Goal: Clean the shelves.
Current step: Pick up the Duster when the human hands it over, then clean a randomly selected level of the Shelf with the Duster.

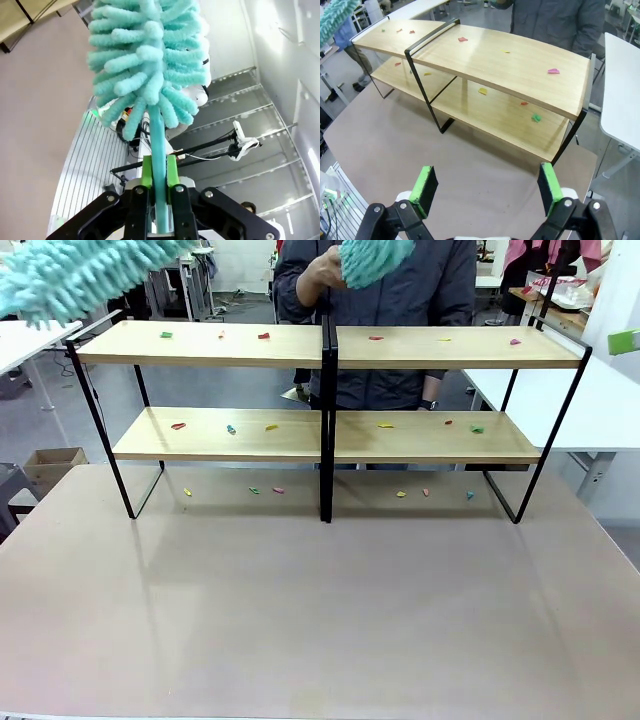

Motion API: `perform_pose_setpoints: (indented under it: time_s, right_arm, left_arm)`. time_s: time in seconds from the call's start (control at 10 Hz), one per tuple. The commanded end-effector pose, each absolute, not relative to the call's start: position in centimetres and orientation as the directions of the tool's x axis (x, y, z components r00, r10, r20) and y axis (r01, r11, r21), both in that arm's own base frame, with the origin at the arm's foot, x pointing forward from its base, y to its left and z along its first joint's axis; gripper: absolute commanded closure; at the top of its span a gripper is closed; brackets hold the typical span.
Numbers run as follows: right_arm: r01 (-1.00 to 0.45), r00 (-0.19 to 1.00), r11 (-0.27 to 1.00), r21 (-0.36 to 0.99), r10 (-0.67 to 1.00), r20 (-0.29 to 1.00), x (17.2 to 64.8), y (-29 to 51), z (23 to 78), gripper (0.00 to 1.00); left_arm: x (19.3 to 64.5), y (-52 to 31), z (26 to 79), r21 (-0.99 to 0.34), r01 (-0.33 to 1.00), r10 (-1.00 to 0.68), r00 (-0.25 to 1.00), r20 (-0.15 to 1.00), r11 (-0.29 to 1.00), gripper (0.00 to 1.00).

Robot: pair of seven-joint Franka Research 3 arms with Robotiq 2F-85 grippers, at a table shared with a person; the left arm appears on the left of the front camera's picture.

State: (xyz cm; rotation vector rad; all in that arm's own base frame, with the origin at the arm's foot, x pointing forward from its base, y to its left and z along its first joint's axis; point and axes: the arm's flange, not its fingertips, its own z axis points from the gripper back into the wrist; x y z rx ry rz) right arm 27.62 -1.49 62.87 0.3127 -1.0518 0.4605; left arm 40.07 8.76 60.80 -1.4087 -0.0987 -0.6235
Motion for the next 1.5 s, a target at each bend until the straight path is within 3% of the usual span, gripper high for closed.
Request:
perform_pose_setpoints:
  time_s: [0.0, 1.4]
  right_arm:
    - [-0.505, 0.413, 0.862, 0.028, 0.213, 0.885, 27.69, -1.52, 62.83, 0.00]
    - [-0.505, 0.413, 0.862, 0.028, 0.213, 0.885, 27.69, -1.52, 62.83, 0.00]
  left_arm:
    - [41.30, 8.21, 61.55, -0.890, 0.455, -0.341, 0.842, 0.418, 0.034, 0.87]
    - [41.30, 8.21, 61.55, -0.890, 0.455, -0.341, 0.842, 0.418, 0.034, 0.87]
